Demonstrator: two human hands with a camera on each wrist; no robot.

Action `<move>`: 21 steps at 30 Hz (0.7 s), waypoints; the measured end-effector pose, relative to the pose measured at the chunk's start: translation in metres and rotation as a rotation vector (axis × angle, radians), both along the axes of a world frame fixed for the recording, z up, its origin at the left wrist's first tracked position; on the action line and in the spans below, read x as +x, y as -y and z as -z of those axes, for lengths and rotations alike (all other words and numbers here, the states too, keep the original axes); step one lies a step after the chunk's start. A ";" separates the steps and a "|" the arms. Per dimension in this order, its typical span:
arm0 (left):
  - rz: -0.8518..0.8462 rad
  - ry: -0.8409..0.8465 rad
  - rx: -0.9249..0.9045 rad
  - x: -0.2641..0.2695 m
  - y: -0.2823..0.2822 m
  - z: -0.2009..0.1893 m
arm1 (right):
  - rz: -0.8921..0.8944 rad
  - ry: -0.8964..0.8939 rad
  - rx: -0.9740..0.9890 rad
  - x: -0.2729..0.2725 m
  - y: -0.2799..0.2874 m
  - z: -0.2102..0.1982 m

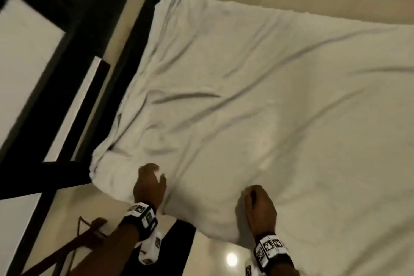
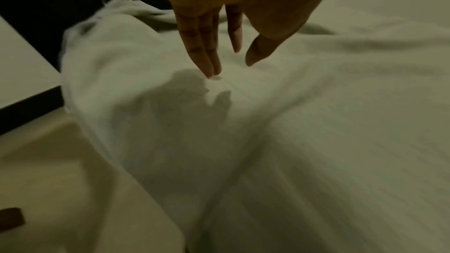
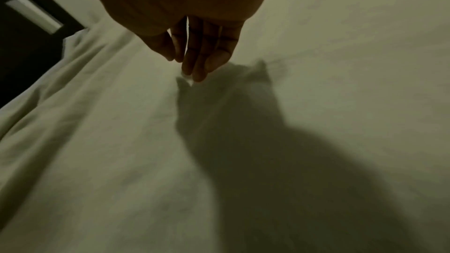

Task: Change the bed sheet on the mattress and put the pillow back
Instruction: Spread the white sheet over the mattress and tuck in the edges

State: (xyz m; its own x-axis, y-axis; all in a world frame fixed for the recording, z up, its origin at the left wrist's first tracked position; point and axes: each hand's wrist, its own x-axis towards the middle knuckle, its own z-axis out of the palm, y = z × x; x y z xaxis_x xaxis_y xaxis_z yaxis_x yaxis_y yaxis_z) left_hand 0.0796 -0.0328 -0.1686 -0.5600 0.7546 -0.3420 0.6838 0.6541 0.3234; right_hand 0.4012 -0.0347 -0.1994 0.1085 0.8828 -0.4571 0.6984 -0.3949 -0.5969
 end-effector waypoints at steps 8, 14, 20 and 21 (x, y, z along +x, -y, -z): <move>0.012 -0.145 -0.284 -0.185 -0.063 0.004 | -0.343 -0.028 -0.040 -0.212 -0.121 0.025; -0.063 -0.026 -0.452 -0.204 -0.108 -0.003 | -0.471 -0.166 -0.156 -0.295 -0.165 0.020; -0.336 0.044 0.025 -0.174 -0.098 -0.060 | -0.548 -0.430 -0.466 -0.359 -0.150 0.016; -0.349 0.060 0.080 -0.172 -0.091 -0.063 | -0.584 -0.462 -0.525 -0.371 -0.146 0.010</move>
State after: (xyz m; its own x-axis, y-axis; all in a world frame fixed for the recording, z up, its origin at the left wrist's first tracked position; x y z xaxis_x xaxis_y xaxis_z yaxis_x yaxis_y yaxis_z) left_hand -0.0927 0.0577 -0.1056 -0.7695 0.5473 -0.3292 0.4021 0.8156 0.4160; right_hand 0.0305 0.1109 -0.2096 -0.5841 0.4061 -0.7028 0.6088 -0.3534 -0.7102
